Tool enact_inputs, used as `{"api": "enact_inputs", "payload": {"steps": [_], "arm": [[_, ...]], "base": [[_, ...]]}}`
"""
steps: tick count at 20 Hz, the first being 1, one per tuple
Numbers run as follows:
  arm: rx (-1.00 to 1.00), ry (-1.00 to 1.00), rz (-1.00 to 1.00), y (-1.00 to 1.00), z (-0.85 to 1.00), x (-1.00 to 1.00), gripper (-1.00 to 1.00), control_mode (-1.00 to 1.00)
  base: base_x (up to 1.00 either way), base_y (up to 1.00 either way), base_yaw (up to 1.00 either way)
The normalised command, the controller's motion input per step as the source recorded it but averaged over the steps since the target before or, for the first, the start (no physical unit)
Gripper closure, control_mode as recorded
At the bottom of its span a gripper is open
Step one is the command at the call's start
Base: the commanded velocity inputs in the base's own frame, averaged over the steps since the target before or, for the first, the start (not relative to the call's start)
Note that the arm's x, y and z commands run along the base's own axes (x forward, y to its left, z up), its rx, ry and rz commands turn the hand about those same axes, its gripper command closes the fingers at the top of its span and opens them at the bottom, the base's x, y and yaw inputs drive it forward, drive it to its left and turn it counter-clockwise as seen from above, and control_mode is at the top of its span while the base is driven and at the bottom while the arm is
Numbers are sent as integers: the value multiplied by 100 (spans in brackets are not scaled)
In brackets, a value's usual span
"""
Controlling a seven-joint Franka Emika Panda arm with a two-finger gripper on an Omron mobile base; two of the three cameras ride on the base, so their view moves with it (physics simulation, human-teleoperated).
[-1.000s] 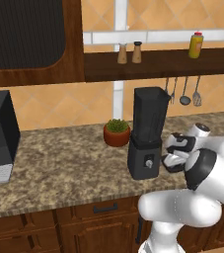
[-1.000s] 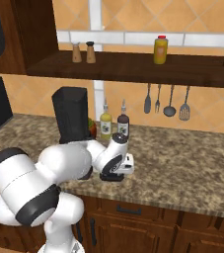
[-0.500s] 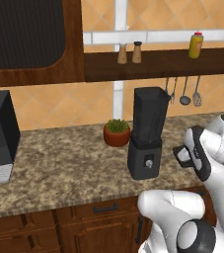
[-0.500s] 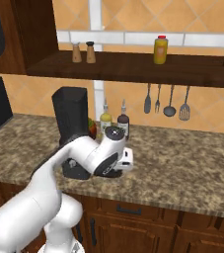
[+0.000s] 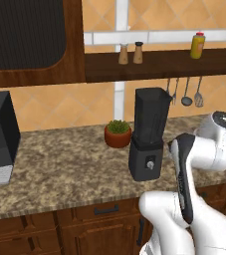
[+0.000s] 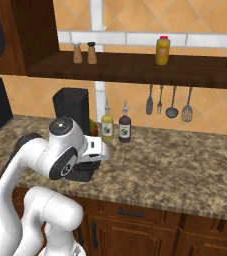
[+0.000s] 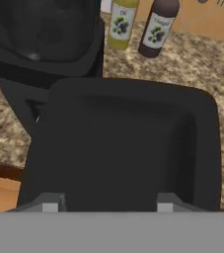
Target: Close the lid blender by securely placing the lid on top.
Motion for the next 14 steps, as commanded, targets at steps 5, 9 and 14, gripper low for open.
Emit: {"api": "enact_inputs", "payload": {"steps": [5, 9, 14], "arm": [[-4, 0, 0, 33, 100, -16, 100, -100], [0, 0, 0, 17, 100, -13, 100, -100], [0, 0, 0, 6, 100, -3, 100, -100]], "base": [[0, 0, 0], [0, 0, 0], [0, 0, 0]]}}
